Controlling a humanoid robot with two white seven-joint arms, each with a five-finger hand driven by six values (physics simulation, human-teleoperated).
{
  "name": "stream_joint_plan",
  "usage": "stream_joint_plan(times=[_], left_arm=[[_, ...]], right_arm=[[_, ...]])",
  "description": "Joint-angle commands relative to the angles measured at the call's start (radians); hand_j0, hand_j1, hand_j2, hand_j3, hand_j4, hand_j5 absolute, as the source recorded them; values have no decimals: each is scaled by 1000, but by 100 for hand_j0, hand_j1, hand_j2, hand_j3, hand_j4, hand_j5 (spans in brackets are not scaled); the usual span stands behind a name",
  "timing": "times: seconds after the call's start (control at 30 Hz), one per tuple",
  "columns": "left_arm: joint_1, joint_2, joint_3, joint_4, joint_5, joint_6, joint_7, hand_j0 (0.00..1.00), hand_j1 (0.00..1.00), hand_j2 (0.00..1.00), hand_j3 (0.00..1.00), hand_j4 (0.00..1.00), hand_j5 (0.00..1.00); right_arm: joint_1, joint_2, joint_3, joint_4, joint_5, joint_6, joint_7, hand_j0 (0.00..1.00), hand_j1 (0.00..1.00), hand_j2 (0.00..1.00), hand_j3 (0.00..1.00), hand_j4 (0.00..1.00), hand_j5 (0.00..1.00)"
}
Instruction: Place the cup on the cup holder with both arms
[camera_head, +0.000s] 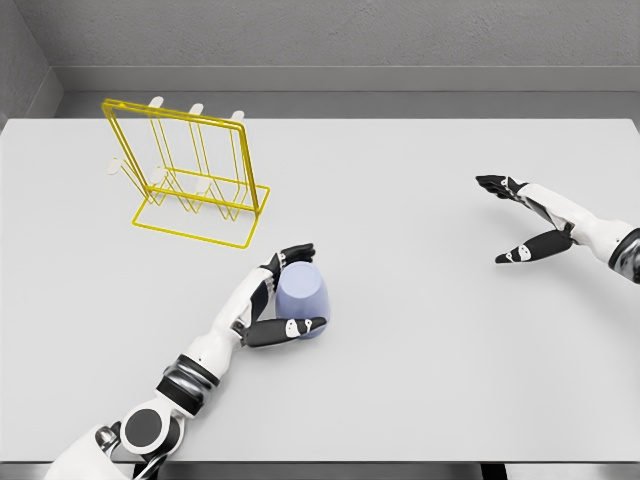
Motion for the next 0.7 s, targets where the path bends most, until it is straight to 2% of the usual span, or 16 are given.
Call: stream_joint_plan(times=[0.0,0.3,0.67], left_arm=[[0,0,0,1,-4,5,3,80,80,80,80,80,80],[2,2,6,0,-2,5,3,75,75,75,75,75,75],[5,10,11,-8,-1,2,3,73,73,73,73,73,73]], right_arm=[[0,-1,0,-1,-6,1,0,100,100,100,100,100,100],[-2,13,1,4,-6,1,0,100,100,100,100,100,100],[-2,19,3,12,-6,2,0,100,100,100,100,100,100]])
